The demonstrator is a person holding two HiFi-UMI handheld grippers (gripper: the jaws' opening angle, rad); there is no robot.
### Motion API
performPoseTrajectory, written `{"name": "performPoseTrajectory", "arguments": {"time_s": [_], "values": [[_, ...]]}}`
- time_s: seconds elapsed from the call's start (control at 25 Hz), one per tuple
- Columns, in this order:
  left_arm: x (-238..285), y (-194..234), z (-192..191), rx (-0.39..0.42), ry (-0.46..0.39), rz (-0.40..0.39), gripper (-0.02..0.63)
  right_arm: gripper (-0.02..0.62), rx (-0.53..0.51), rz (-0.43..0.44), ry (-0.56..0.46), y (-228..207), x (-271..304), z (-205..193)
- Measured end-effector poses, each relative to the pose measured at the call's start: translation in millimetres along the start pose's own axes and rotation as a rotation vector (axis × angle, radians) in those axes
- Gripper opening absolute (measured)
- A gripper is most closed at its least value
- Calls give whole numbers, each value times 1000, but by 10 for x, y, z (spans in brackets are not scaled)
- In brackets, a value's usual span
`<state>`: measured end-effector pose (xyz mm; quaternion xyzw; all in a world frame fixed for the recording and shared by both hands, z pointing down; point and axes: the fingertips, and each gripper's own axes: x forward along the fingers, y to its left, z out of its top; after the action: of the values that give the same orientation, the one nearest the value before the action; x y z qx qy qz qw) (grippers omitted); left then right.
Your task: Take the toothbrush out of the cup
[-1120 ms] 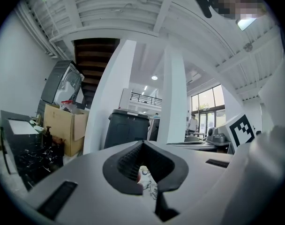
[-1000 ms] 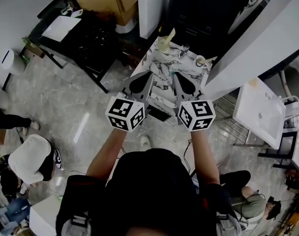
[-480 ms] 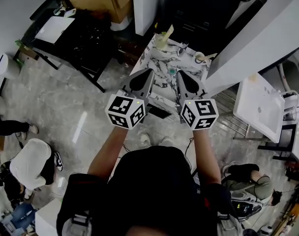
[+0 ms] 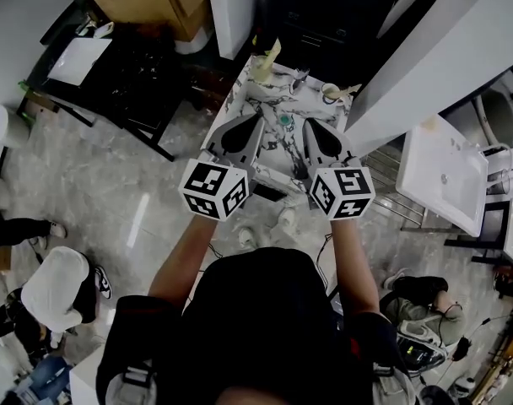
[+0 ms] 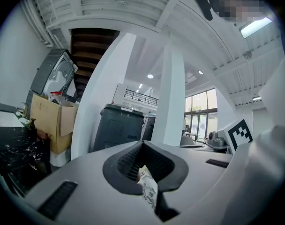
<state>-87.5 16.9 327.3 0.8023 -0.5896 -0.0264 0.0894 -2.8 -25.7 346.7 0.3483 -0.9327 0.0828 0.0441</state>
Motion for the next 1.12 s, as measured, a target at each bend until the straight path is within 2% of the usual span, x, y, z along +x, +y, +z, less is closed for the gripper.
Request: {"name": "performPoseTrajectory", "arguments": {"time_s": [0.48, 1.12], "values": [[725, -240, -206, -4, 59, -25, 9, 34, 51, -3, 39, -720, 117, -145], [1508, -234, -512, -59, 132, -46, 9, 34, 95, -36, 128, -1517, 371, -389]]}}
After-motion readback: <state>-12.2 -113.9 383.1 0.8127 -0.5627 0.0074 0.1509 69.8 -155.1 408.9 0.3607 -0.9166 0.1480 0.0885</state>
